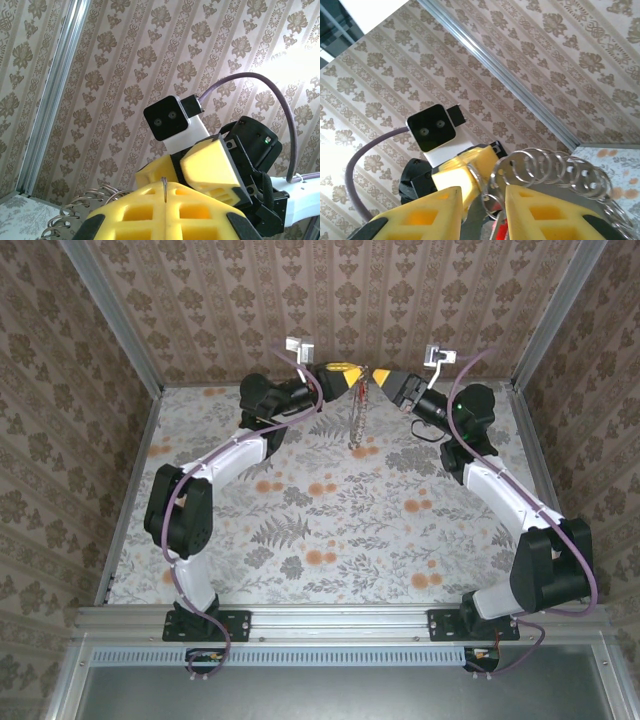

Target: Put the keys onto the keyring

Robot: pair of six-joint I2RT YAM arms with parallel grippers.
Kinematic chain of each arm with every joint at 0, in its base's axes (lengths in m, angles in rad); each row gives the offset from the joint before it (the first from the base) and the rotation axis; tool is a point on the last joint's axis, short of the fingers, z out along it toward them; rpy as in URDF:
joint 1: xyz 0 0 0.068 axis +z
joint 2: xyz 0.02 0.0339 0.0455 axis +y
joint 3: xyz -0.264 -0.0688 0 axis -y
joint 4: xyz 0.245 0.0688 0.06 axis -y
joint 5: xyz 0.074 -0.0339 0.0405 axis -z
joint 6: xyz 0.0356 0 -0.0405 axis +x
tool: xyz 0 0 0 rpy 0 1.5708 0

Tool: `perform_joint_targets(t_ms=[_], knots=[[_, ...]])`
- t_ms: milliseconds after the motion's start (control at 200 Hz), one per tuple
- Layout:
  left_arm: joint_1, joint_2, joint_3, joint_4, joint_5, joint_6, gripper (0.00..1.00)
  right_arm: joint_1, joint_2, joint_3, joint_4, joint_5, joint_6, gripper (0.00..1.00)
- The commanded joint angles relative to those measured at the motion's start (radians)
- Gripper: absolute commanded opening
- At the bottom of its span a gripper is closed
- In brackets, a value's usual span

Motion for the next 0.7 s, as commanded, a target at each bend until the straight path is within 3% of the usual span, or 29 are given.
perform_joint_targets(t_ms=[0,695], knots=[[0.001,-0.004,0.035,0.062,0.0,-0.015,0.0,0.019,-0.001,0.03,0.065,-0.025,0.017,0.32],[-0.006,-0.013,0.029,0.062,-0.003,-0.016,0.0,0.027,0.041,0.061,0.041,0.008,0.0,0.32]])
